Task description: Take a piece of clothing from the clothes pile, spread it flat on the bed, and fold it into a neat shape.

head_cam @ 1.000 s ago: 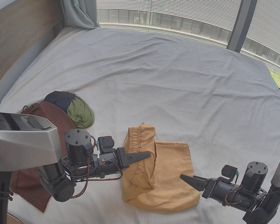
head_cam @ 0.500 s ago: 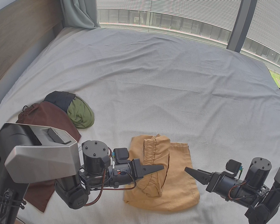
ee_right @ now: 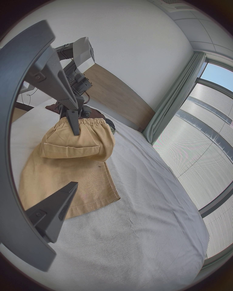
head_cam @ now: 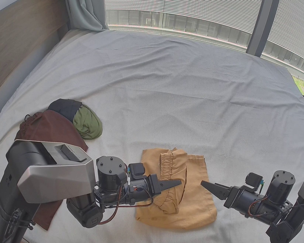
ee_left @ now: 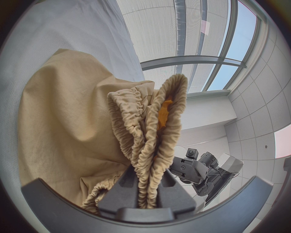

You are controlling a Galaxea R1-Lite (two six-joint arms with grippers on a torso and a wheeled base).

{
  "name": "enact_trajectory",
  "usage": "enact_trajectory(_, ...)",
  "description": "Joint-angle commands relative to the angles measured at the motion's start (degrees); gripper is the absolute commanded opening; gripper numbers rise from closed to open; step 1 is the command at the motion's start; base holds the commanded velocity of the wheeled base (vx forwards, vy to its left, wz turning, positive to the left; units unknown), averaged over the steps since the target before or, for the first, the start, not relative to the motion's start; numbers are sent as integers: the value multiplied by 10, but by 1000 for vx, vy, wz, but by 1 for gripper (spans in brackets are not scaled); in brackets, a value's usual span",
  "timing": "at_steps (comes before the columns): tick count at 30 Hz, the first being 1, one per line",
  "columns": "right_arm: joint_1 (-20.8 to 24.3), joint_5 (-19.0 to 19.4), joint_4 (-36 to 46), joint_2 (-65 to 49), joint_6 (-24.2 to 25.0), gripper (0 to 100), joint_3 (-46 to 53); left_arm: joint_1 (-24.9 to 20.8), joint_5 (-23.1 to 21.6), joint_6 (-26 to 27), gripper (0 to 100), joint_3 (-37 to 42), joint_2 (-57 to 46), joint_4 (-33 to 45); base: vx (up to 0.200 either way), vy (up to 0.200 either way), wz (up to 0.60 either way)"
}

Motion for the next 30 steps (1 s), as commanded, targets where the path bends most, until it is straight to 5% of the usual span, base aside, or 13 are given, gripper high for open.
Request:
enact_trajectory(1, -1, 0, 0, 0, 0, 100, 0, 0, 0, 0, 0, -3, 7, 0, 0, 0, 0)
enact_trajectory(3, -1, 0, 0, 0, 0, 100, 0, 0, 0, 0, 0, -3, 8, 0, 0, 0, 0)
enact_trajectory(4, -1, 0, 0, 0, 0, 100, 0, 0, 0, 0, 100, -3, 8, 0, 0, 0, 0)
enact_trajectory(30, 13, -1, 0, 53, 2, 100, 2, 22, 23, 23, 100, 43, -60, -1, 0, 0, 0)
